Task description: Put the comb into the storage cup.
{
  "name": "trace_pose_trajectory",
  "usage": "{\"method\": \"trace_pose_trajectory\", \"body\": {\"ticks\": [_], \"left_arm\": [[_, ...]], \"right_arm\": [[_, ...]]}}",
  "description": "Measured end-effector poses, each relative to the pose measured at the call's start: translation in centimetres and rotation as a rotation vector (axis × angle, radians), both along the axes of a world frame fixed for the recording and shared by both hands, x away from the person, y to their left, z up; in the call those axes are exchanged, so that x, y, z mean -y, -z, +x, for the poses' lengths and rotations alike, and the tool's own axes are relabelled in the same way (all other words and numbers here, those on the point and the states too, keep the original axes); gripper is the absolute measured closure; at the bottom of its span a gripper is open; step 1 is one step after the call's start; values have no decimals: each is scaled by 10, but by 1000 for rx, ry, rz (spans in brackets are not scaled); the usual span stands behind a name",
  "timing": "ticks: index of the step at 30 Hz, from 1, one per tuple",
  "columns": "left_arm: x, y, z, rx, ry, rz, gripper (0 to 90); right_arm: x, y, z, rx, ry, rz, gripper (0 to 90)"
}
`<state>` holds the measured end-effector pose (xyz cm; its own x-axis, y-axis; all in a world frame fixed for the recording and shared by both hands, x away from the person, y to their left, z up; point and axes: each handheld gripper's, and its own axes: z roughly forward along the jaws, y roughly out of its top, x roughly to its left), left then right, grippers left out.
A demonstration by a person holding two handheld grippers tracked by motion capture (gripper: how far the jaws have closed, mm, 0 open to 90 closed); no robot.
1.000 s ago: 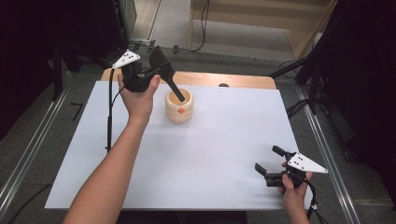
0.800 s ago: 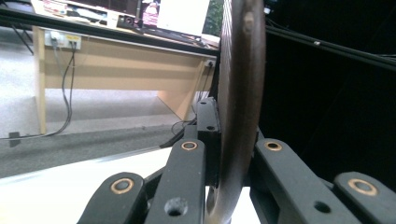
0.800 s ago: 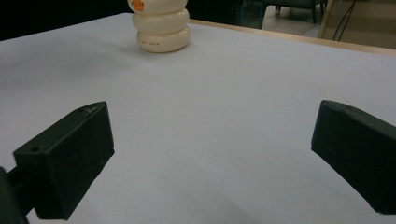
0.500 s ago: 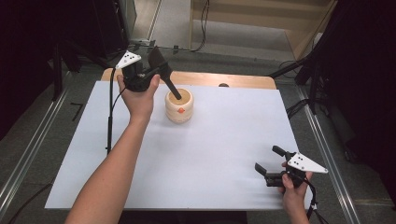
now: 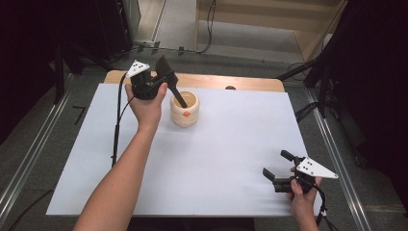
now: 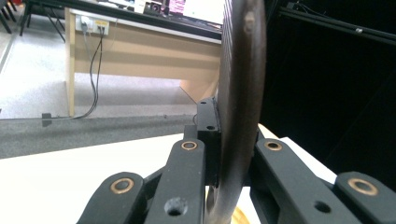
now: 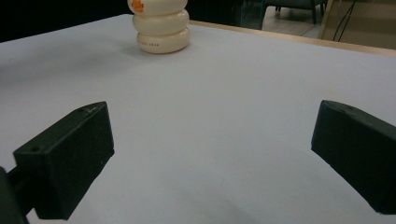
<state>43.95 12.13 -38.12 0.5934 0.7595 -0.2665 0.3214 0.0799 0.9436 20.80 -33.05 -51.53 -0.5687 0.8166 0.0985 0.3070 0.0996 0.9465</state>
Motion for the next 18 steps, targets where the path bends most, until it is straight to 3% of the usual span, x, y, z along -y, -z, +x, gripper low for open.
{"method": "trace_pose_trajectory", "body": {"ticks": [18], "left_arm": [[11, 23, -1, -28, 9, 9, 859]], "right_arm": [[0, 0, 0, 0, -2, 4, 0]]}}
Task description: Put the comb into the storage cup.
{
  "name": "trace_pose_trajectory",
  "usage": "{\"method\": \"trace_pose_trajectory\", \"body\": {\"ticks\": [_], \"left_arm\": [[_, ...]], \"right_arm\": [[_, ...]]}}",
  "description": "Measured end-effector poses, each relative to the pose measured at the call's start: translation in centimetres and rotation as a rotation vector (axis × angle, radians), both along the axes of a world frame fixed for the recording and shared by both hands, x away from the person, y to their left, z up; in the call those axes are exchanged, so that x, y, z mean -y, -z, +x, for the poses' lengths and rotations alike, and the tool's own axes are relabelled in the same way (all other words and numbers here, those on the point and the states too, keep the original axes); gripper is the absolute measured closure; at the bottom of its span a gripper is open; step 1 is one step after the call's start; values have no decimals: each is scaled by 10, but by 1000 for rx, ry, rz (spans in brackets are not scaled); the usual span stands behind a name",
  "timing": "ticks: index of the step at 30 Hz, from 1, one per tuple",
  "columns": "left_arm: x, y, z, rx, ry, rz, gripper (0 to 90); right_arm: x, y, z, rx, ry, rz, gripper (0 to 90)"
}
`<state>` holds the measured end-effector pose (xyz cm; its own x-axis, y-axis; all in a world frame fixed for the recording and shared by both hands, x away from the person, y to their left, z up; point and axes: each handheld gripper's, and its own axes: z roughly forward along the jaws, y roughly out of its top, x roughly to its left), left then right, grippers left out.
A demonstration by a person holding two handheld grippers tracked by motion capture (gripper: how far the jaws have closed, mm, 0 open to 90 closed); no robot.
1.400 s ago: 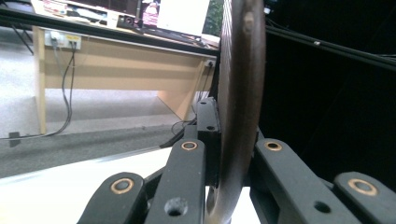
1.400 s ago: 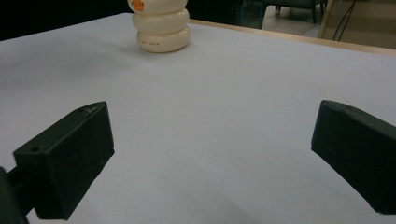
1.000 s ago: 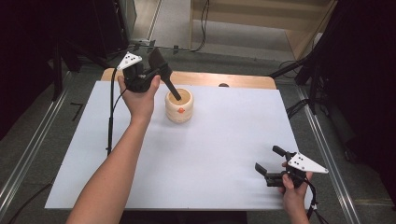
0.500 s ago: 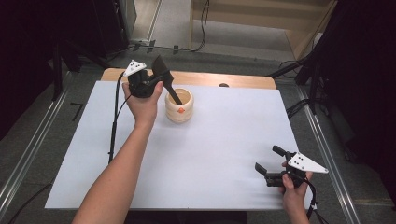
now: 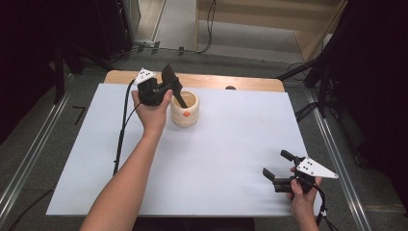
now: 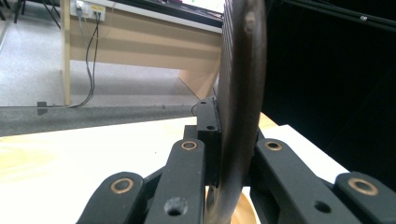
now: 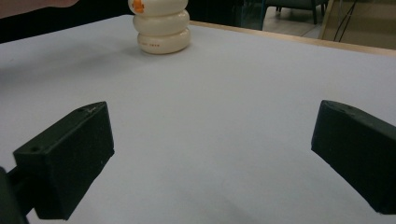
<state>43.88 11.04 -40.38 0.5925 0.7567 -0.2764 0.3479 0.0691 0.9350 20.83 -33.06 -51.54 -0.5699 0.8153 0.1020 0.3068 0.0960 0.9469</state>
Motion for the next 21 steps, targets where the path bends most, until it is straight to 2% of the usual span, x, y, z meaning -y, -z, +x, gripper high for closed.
{"method": "trace_pose_trajectory", "body": {"ticks": [15, 19, 21], "left_arm": [[7, 14, 0, -17, 3, -15, 858], [7, 18, 1, -32, -8, -40, 856], [7, 20, 1, -31, -12, -39, 856]], "right_arm": [[0, 0, 0, 1, 0, -2, 0], [0, 0, 0, 2, 1, -1, 0], [0, 0, 0, 2, 0, -1, 0]]}}
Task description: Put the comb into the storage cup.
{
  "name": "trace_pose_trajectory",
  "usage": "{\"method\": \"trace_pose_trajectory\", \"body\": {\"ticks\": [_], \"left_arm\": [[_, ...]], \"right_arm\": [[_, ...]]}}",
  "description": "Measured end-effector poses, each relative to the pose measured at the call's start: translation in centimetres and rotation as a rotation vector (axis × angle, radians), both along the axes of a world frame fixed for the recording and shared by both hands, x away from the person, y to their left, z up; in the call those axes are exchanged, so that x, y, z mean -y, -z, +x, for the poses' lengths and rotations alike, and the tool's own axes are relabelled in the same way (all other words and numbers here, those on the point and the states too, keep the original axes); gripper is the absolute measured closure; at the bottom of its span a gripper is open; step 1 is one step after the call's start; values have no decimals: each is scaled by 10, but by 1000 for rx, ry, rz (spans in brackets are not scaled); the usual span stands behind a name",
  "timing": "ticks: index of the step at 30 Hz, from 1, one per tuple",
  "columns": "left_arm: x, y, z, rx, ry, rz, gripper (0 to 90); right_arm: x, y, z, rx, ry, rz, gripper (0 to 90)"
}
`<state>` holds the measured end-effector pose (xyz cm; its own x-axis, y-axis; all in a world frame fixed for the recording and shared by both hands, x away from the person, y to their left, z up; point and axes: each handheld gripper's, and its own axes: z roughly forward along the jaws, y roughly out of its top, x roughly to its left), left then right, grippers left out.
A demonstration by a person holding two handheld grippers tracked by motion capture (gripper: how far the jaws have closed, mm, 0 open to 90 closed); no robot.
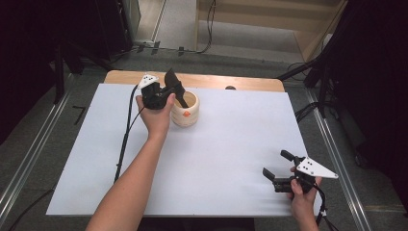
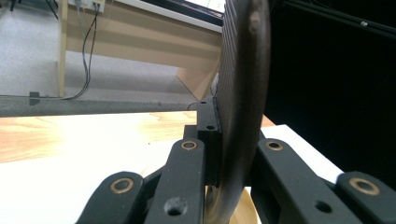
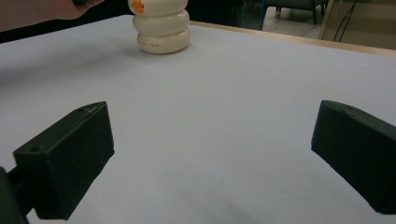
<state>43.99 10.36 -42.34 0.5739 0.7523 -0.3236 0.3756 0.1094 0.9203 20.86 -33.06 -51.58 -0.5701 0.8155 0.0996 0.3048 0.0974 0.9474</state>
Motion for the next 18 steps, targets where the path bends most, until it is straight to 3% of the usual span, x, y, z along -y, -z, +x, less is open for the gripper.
{"method": "trace_pose_trajectory", "body": {"ticks": [10, 16, 18], "left_arm": [[1, 2, 0, 3, -22, 13, 719], [-1, 4, 2, -24, -26, 51, 464], [-1, 5, 3, -27, -29, 60, 429]], "right_arm": [[0, 0, 0, 0, -1, 0, 0], [0, 0, 0, 1, -1, 1, 0], [0, 0, 0, 0, -1, 1, 0]]}}
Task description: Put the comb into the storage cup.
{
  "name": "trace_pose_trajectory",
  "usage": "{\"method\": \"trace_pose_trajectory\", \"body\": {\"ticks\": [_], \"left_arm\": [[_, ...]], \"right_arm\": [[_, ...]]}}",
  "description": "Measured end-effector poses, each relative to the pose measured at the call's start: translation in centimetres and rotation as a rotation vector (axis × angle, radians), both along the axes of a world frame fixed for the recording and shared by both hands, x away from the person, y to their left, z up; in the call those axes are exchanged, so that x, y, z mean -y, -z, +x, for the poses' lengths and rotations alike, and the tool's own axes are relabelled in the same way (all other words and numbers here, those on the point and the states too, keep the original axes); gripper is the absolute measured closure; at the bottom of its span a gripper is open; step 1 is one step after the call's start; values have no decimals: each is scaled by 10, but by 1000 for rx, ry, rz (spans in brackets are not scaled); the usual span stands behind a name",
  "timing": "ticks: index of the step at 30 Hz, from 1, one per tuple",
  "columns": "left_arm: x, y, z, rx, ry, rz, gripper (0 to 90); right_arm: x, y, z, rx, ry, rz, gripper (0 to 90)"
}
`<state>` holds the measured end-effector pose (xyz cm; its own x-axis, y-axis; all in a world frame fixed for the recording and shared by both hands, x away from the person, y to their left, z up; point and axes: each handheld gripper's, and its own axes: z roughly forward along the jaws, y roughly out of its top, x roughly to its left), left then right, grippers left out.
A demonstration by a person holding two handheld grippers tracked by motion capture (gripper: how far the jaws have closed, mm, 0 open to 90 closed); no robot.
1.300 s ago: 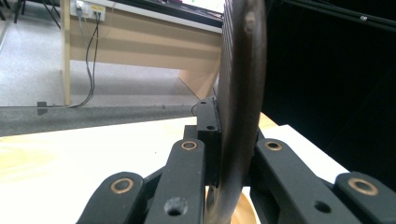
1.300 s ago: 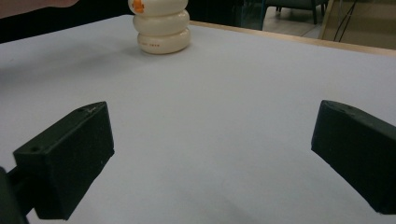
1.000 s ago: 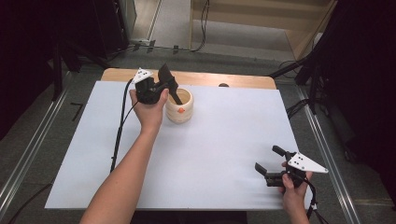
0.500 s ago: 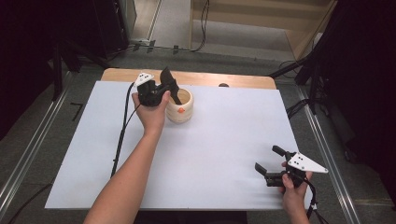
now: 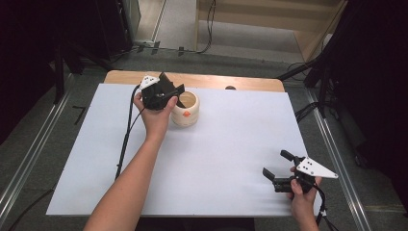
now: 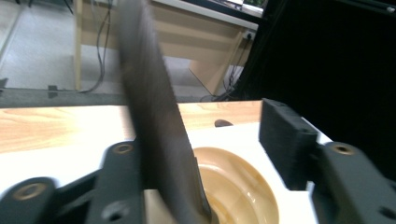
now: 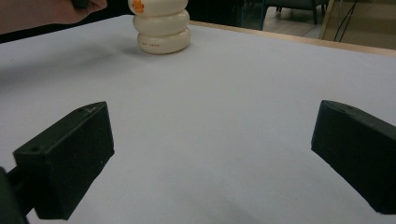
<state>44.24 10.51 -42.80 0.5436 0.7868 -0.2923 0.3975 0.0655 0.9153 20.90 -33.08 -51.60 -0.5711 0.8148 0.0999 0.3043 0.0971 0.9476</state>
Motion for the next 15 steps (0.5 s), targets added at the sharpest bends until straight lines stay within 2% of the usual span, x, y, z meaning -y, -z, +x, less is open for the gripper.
{"method": "trace_pose_trajectory", "body": {"ticks": [1, 2, 3, 4, 7, 8, 9, 13, 15], "left_arm": [[0, 0, 0, 0, -2, 9, 317], [0, 0, 0, -7, 2, 12, 317], [-1, 1, 0, -11, 9, 13, 270], [-1, 1, 0, -14, 6, 29, 170], [-1, 1, -1, -10, 27, 31, 71], [0, 1, -2, -10, 23, 41, 71], [-2, 0, -3, 1, 49, 33, 0], [-5, -1, -6, 19, 60, 29, 0], [-7, -2, -8, 22, 60, 46, 0]], "right_arm": [[0, 0, 0, 1, 0, 0, 0], [0, 0, 0, 1, 0, 0, 0], [0, 0, 0, 0, 0, -1, 0], [0, 0, 0, 1, 0, -2, 0], [0, 0, 0, 0, 0, -2, 0], [0, 0, 0, 0, 0, -2, 0], [0, 0, 0, 0, 0, -2, 0], [0, 0, 0, 0, 0, 0, 0], [0, 0, 0, 1, 1, 1, 0]]}}
